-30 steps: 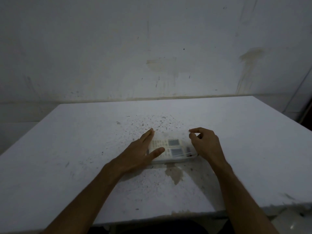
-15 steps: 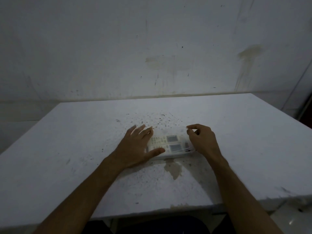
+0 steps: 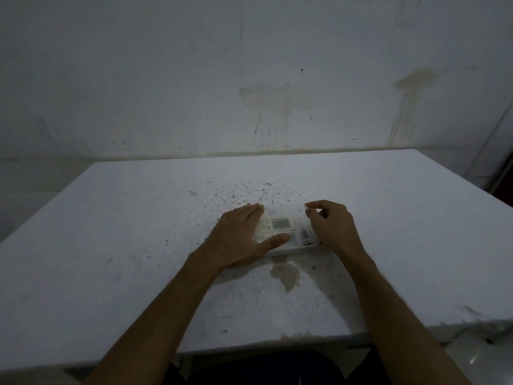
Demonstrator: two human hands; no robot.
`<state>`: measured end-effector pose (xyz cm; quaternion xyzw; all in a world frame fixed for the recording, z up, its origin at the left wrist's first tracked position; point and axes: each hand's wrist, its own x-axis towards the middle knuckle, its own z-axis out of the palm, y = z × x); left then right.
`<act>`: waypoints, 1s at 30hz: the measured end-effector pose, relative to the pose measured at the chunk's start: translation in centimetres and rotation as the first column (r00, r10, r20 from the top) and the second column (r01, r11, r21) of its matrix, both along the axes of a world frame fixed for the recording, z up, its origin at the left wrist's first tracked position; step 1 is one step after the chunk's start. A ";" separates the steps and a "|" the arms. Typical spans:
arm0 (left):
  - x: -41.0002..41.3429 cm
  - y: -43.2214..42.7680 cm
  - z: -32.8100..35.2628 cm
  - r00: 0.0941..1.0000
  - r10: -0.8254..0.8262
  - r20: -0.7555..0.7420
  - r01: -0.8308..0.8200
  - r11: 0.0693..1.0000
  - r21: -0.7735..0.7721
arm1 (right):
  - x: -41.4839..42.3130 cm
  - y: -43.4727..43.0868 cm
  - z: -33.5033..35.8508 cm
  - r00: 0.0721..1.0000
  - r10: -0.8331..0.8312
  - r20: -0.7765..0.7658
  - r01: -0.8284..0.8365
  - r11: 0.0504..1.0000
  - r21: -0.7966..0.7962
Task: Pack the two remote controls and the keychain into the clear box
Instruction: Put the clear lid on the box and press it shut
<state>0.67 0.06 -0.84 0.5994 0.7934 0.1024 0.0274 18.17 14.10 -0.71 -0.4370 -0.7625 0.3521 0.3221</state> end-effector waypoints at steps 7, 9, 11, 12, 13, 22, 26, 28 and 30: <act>-0.1 0.0 -0.2 0.999 -0.011 -0.034 0.011 1.000 -0.010 | 0.0 -0.3 0.3 1.000 -0.014 0.025 0.016 0.997 -0.081; -0.1 0.1 0.0 0.999 -0.023 -0.038 0.022 0.999 -0.036 | 0.3 -0.2 0.2 0.998 -0.007 0.070 0.006 1.000 0.007; -0.3 0.2 0.7 0.999 -0.024 -0.042 0.020 0.996 -0.090 | 0.6 -0.2 0.1 0.992 0.005 0.124 -0.015 0.997 0.075; -0.4 0.5 1.1 0.999 -0.026 -0.046 0.020 0.992 -0.124 | 0.7 -0.1 0.1 0.990 0.017 0.141 -0.028 0.997 0.077; -0.4 0.8 1.4 0.998 -0.034 -0.048 0.027 0.989 -0.148 | 0.8 0.0 0.1 0.988 0.033 0.148 -0.043 0.997 0.066; -0.1 1.8 2.2 0.981 -0.036 0.193 0.054 0.995 -0.089 | 0.7 -0.4 0.6 0.923 0.347 0.165 -0.335 0.937 -0.097; -3.0 0.6 2.3 0.969 -0.007 0.246 0.026 0.997 -0.072 | 1.3 -1.0 1.6 0.838 0.521 0.162 -0.480 0.845 -0.237; -3.3 0.1 2.0 0.969 -0.016 0.246 0.029 0.998 -0.047 | 1.3 -1.2 1.6 0.824 0.543 0.161 -0.500 0.831 -0.245; -3.3 0.0 1.6 0.976 -0.027 0.217 0.031 0.999 -0.015 | 1.0 -1.5 1.6 0.840 0.524 0.140 -0.486 0.841 -0.237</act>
